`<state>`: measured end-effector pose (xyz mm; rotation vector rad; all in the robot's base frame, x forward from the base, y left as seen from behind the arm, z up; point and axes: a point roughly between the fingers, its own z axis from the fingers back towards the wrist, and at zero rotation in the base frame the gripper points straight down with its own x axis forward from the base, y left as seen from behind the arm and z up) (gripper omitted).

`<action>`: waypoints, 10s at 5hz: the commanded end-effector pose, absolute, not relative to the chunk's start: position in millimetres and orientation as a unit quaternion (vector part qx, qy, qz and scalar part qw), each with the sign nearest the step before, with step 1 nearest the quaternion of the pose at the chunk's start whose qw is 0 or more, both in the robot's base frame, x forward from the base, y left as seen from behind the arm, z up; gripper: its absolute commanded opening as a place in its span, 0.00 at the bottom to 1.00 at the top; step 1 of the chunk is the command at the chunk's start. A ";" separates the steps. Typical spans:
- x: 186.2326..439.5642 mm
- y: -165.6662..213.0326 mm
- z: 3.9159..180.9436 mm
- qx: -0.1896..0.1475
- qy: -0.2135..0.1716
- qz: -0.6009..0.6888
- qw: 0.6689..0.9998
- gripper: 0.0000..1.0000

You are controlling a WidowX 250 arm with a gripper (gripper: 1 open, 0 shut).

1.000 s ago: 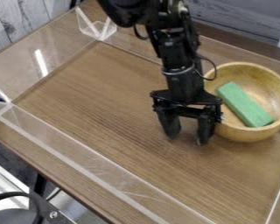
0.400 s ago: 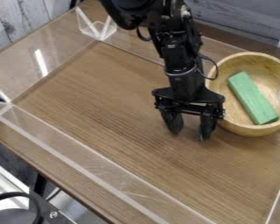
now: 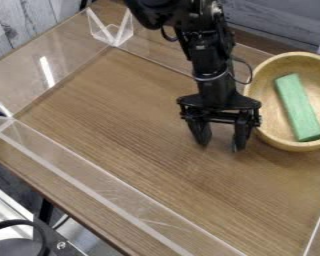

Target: Remove the green block from inside the brown bowl and put it on the table

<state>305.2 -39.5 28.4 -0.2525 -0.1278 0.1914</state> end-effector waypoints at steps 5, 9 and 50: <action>327.0 -49.2 44.9 -0.094 -0.102 0.063 0.988 1.00; 339.3 -53.9 47.4 -0.093 -0.081 0.078 0.989 1.00; 300.9 55.0 32.6 -0.025 0.039 -0.053 0.998 0.00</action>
